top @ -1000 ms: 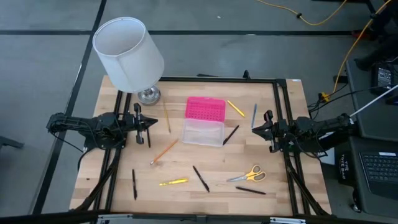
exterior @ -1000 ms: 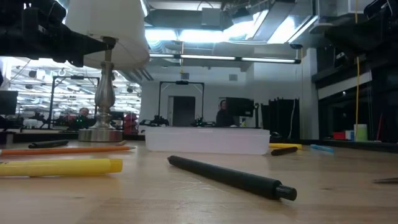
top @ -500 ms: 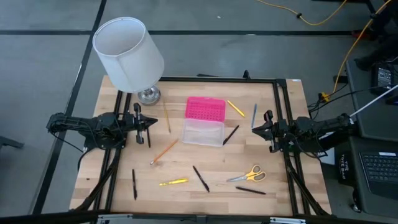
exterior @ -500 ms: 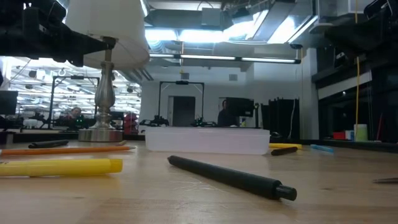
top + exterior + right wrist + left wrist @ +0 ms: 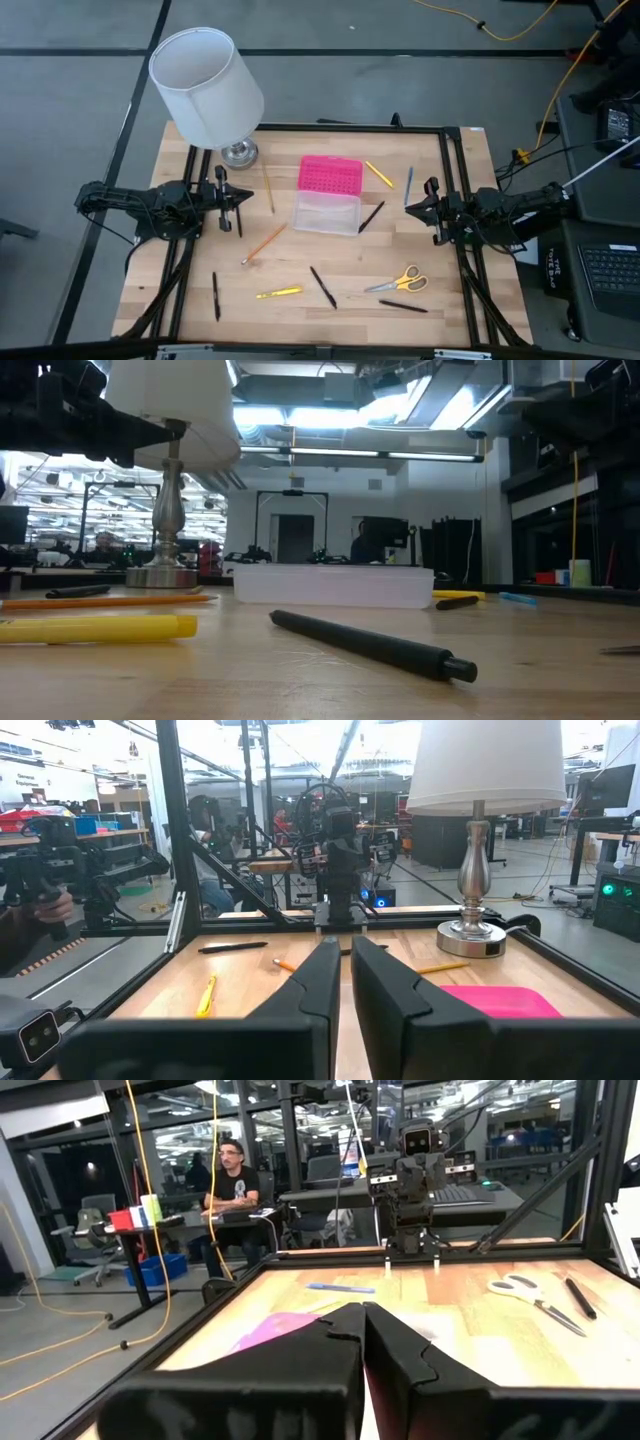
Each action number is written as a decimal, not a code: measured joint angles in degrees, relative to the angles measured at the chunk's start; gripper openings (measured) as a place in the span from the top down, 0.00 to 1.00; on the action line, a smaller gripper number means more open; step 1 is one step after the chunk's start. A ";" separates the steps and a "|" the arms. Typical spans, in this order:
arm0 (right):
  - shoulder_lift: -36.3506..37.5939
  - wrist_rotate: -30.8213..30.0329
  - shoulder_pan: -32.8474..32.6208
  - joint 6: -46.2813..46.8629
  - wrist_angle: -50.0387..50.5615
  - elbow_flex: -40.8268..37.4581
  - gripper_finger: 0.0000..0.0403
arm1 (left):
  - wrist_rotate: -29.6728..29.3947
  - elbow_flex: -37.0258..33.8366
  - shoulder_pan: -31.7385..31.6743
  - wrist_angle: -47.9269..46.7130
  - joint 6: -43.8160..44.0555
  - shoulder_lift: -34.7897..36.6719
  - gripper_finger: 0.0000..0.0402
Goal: Pick & place school supplies into a supply box
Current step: Put the blue pen into the transparent supply box
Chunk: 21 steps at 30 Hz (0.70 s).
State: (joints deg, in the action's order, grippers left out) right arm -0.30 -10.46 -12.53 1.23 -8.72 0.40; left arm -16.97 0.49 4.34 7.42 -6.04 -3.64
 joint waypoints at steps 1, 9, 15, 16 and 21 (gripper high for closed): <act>0.02 0.00 0.02 0.00 0.01 0.01 0.91 | 0.00 -0.01 0.00 0.00 -0.31 0.02 0.99; 0.01 0.00 0.02 0.00 -0.01 0.01 0.91 | -0.02 -0.02 0.02 -3.24 0.22 0.00 0.99; 0.00 0.00 0.00 0.00 -0.01 0.02 0.91 | -0.09 -0.01 0.01 -3.48 -0.51 0.00 0.99; 0.00 -0.02 0.02 0.00 -0.01 0.02 0.91 | -0.09 -0.02 0.00 -3.48 -0.88 0.00 0.99; 0.00 -6.33 0.02 -1.66 -0.99 0.00 0.91 | -0.09 -0.02 0.01 -3.45 -1.07 0.00 0.99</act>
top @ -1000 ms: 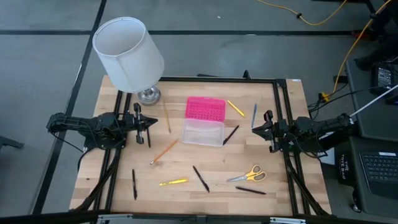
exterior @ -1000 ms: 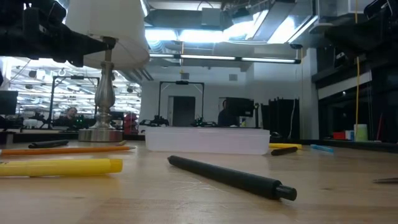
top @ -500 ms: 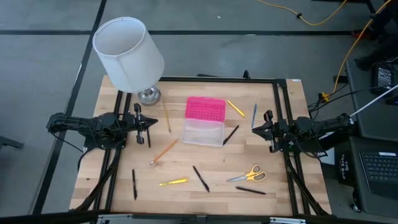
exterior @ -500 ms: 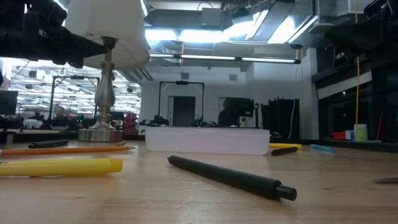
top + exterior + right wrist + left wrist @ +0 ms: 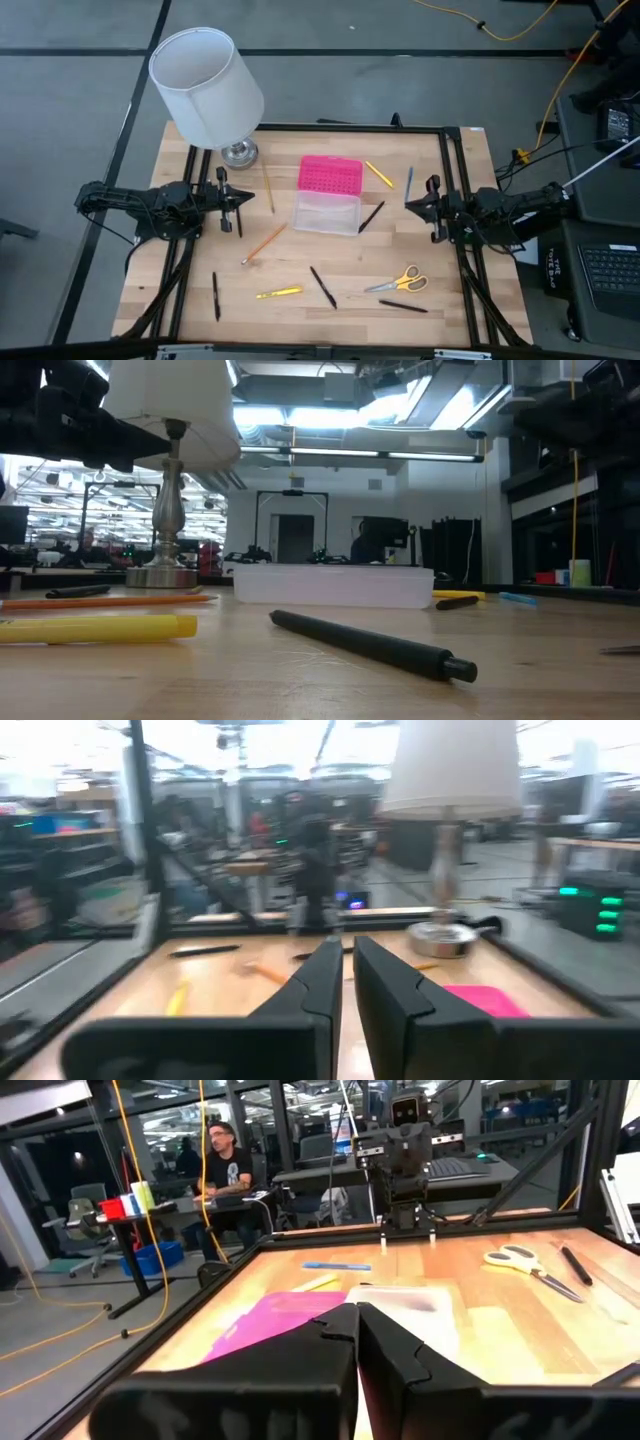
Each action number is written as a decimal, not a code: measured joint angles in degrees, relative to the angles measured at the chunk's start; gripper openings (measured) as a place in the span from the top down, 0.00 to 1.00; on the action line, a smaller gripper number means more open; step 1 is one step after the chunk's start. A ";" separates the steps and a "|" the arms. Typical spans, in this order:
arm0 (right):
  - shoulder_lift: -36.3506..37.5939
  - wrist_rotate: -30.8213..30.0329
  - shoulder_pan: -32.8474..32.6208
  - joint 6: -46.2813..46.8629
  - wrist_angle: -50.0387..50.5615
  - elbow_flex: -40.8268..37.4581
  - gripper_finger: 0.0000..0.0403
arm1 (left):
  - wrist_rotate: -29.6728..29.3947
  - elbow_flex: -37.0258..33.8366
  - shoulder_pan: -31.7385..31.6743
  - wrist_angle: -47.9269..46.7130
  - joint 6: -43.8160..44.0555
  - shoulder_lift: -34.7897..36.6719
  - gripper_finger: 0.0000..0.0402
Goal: Pick & place school supplies into a supply box
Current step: Put the blue pen into the transparent supply box
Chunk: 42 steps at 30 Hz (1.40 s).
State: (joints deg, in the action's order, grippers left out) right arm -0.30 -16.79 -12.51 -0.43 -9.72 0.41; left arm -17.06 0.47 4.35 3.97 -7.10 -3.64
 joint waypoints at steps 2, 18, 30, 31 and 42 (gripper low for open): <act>0.02 -1.90 0.02 1.07 -0.01 0.02 0.91 | -0.01 0.02 0.01 0.02 0.32 0.00 0.99; -0.09 -10.76 0.02 2.77 -0.26 0.02 0.91 | -2.61 0.01 -0.02 0.55 0.74 0.01 0.99; -4.81 -11.95 0.00 -3.73 -0.04 1.13 0.98 | -2.74 0.02 -0.02 0.55 1.93 0.00 0.99; -5.73 -12.07 0.00 -3.86 -0.27 1.88 0.98 | -2.76 0.00 -0.02 0.55 1.91 0.00 0.99; -18.48 -17.16 0.02 -2.28 -0.15 7.80 0.99 | -2.99 2.31 -0.02 1.35 2.34 -7.51 0.99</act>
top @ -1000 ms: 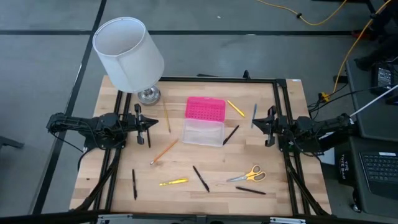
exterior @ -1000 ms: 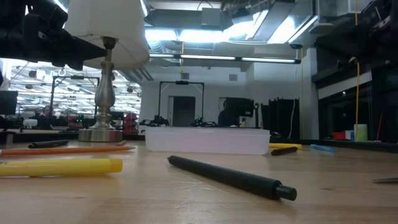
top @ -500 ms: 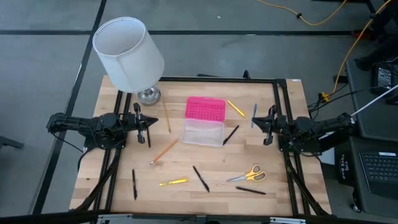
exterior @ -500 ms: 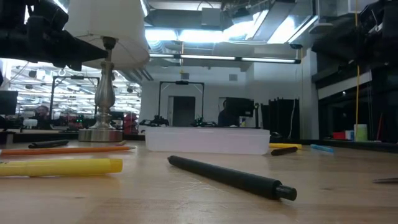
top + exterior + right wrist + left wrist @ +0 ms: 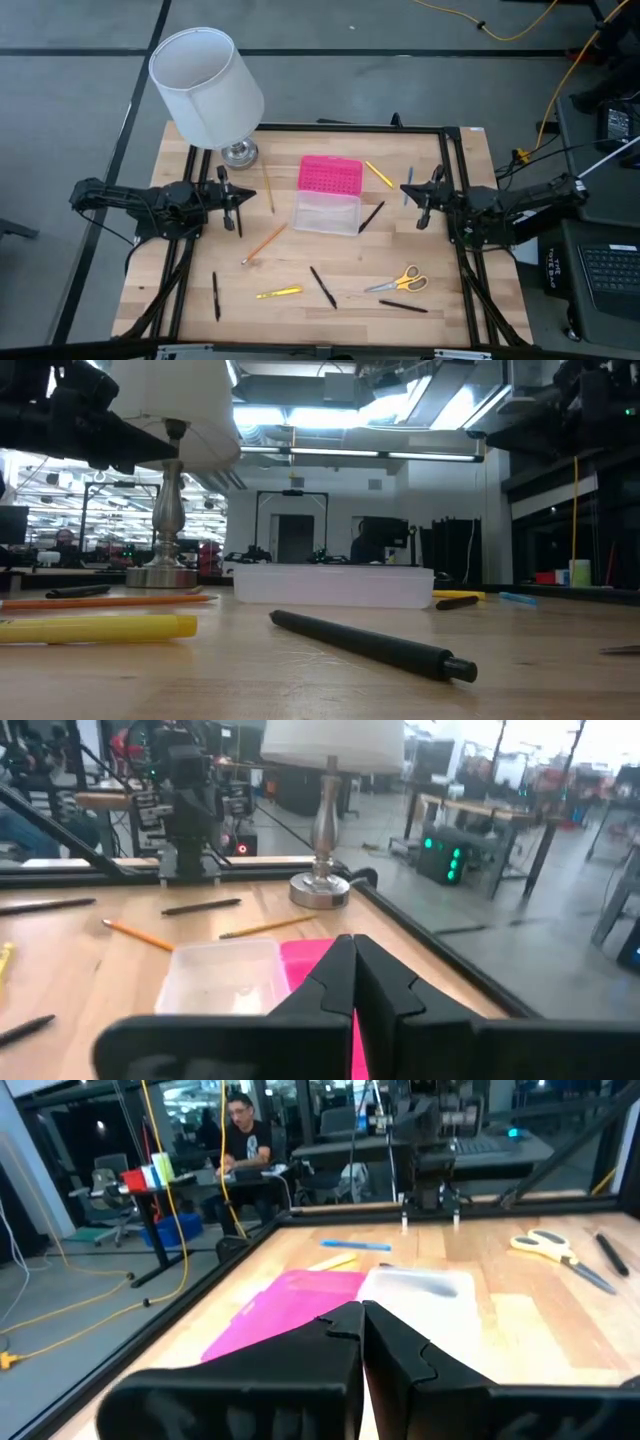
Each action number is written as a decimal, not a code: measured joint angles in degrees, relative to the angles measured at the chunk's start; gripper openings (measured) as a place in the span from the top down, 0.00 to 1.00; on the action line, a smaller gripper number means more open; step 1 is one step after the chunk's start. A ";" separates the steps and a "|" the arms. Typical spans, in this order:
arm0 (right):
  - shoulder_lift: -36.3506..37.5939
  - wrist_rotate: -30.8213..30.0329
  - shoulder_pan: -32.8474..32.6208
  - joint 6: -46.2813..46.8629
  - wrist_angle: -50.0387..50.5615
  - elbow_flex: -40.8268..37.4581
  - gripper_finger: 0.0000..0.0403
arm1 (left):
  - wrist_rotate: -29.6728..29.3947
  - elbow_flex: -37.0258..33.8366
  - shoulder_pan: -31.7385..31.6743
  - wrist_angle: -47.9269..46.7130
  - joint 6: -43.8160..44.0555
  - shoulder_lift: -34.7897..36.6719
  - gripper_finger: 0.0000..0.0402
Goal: Pick & place school supplies into a supply box
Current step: Put the blue pen into the transparent supply box
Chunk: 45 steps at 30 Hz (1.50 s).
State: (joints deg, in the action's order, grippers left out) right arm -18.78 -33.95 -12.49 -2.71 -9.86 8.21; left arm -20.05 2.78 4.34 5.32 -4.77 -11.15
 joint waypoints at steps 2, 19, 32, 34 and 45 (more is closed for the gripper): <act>-2.16 -0.10 0.00 2.26 -0.25 1.41 0.98 | 0.06 1.70 0.00 -0.82 0.04 -2.86 0.99; -23.07 1.24 0.00 5.64 4.28 16.34 0.98 | 0.06 18.58 0.00 -15.88 7.13 -25.63 0.99; -31.04 0.43 0.00 17.64 18.25 26.29 0.95 | -1.29 21.08 0.00 -15.76 4.08 -29.85 0.99; -31.52 0.47 -0.02 19.09 20.43 27.78 0.96 | -1.29 21.08 0.00 -15.87 4.04 -29.93 0.99; -32.61 -4.19 0.00 28.12 28.97 30.78 0.94 | -1.33 21.08 0.00 -15.82 3.99 -29.88 0.99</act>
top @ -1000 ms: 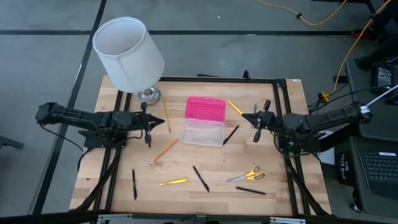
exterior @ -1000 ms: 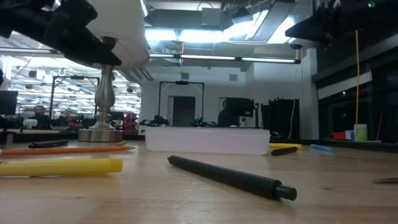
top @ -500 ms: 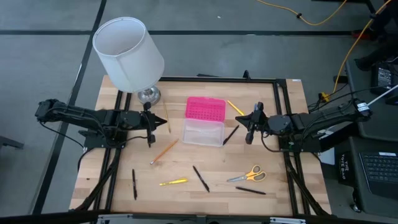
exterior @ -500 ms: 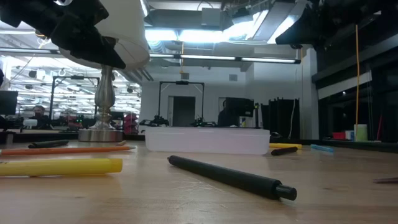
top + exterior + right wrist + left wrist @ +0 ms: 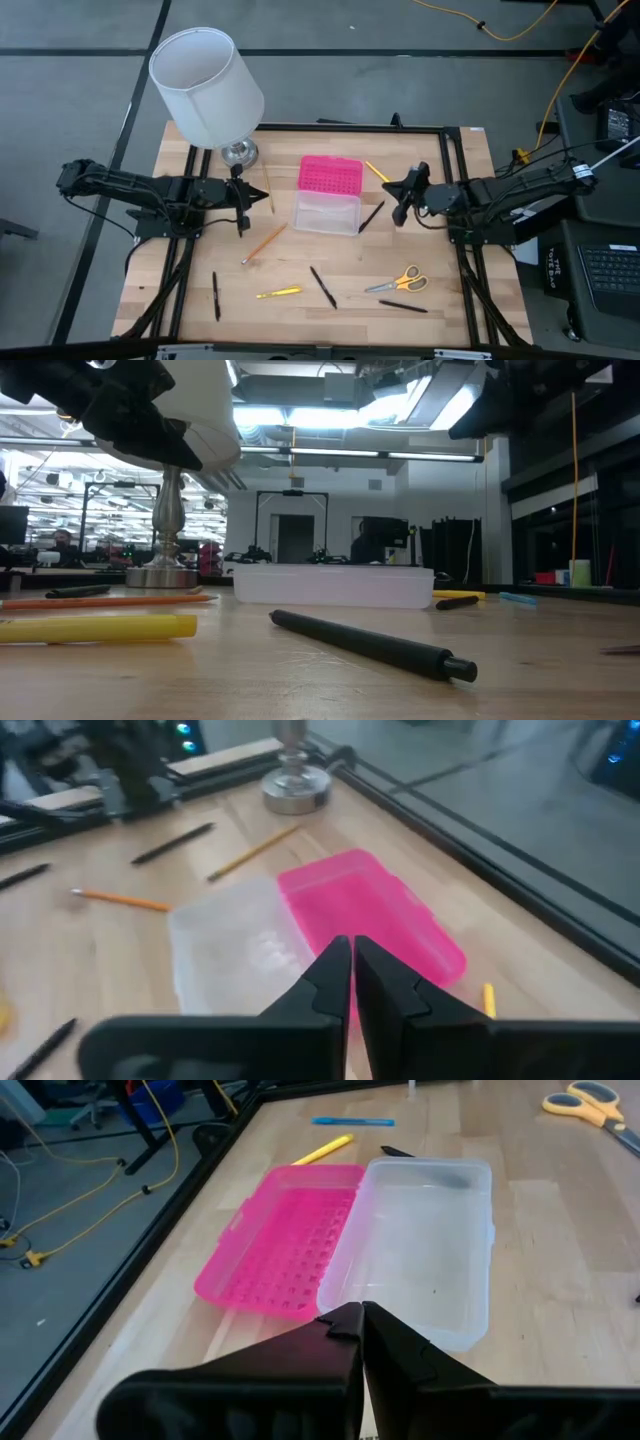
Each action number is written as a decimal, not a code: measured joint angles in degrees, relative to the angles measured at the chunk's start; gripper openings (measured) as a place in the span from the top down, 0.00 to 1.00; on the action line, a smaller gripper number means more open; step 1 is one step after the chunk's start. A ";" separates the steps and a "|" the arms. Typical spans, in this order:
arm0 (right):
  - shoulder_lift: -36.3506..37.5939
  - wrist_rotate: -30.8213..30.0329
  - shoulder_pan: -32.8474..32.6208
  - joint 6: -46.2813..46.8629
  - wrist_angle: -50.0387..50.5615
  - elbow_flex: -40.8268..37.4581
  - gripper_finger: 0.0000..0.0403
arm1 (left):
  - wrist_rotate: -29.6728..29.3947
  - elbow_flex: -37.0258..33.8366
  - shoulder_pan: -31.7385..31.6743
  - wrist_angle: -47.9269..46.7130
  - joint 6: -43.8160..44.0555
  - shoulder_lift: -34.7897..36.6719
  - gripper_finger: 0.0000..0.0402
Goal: Pick & place school supplies into a supply box
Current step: Put the blue pen into the transparent supply box
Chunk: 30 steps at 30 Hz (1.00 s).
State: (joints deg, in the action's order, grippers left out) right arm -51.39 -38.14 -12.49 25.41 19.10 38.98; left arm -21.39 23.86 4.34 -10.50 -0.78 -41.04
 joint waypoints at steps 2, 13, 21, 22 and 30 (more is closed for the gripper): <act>0.02 -0.59 0.17 2.56 1.93 0.00 0.95 | 0.00 0.00 0.00 0.00 0.00 0.00 0.99; 0.02 11.13 8.25 16.38 10.41 0.00 0.98 | -3.28 0.00 0.00 5.28 -0.12 0.00 0.99; -0.46 14.32 12.82 22.91 20.37 1.90 0.98 | -3.59 0.00 0.00 6.05 -5.79 0.00 0.99; -0.89 14.30 13.27 24.15 22.08 3.14 0.98 | -3.55 0.00 0.00 6.07 -5.96 0.00 0.99; -10.72 12.85 16.72 28.58 37.22 14.67 0.98 | -3.52 0.00 0.00 6.16 -6.01 0.00 0.99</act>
State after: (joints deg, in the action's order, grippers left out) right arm -62.11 -25.29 4.23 53.99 56.32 53.65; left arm -24.91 23.86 4.34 -4.34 -6.79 -41.04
